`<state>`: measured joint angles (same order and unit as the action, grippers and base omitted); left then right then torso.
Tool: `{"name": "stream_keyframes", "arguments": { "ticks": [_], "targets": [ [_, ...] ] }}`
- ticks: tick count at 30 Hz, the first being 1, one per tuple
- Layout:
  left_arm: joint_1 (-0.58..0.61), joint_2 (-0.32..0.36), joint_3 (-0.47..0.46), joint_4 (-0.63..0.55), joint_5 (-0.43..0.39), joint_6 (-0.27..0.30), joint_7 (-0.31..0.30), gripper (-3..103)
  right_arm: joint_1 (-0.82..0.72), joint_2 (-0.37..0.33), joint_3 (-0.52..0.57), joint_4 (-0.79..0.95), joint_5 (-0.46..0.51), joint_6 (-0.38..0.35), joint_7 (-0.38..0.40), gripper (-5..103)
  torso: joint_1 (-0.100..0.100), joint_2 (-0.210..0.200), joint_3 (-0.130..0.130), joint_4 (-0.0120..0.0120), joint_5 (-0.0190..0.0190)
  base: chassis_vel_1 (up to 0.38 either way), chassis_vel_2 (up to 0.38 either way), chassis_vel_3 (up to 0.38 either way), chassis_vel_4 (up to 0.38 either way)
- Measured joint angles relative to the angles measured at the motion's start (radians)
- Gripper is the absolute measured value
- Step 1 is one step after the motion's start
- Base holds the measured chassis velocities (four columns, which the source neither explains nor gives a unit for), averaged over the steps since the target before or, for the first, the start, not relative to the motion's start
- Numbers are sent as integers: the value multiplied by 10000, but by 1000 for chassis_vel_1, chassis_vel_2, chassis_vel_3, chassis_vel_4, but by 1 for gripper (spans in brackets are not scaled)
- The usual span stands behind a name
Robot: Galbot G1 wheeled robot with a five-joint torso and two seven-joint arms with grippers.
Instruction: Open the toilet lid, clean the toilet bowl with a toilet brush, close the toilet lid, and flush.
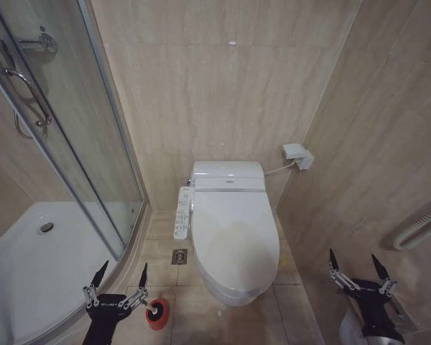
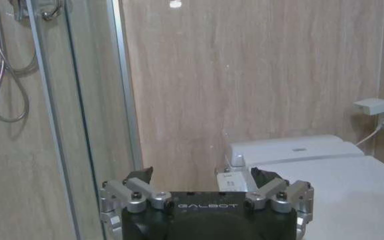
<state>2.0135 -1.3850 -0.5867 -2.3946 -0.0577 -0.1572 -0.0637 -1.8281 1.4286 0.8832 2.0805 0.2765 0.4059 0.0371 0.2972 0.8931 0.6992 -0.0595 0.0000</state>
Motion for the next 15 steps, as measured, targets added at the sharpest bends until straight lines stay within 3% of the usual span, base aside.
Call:
{"name": "stream_keyframes", "arguments": {
  "ticks": [15],
  "targets": [
    [0, 0, 0, 0, 0, 0, 0, 99, 0, 0, -4, 0, 0, -7, -1, 100, 0, 0, 0, 0, 0, 0, 0, 0, 0]
  ]
}}
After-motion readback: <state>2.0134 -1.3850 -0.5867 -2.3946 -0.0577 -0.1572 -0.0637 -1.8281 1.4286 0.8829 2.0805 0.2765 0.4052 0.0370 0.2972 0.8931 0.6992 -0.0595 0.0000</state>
